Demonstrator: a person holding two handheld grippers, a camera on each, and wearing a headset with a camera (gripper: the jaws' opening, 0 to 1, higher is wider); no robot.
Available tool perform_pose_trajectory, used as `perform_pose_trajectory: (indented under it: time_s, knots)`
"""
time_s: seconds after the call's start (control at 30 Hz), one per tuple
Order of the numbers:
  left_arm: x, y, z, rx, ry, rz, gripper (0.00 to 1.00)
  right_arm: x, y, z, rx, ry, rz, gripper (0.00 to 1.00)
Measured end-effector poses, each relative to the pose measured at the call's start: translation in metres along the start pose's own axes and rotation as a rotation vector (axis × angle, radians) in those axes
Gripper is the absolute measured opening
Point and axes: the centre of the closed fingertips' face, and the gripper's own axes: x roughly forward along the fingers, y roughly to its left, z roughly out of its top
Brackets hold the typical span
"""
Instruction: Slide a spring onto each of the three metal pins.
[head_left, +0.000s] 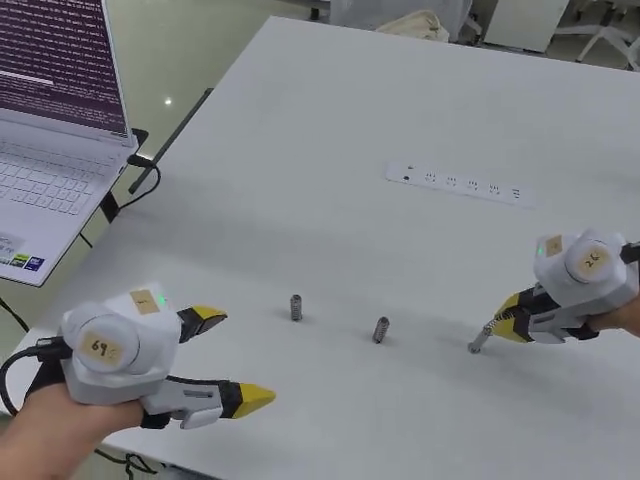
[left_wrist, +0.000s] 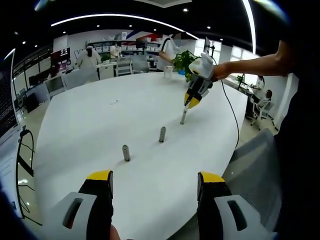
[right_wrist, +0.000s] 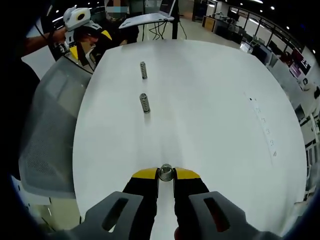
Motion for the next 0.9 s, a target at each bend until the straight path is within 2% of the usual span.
perform_pose_trajectory:
  time_s: [0.23,0.7,0.9]
  knots:
    - [0.001,0.0,-0.001,-0.005,0.004,0.0,0.64,0.006,0.001,-0.002,-0.014,0.02,0.012,0.09]
    - [-0.002,0.005,0.004,-0.009,-0.002,0.008,0.64,0.019,-0.001,-0.009,-0.037,0.049,0.032,0.09]
    - [-0.001,0.007,0.001,-0.011,0.004,0.01,0.64,0.027,0.0,-0.013,-0.047,0.067,0.043,0.09]
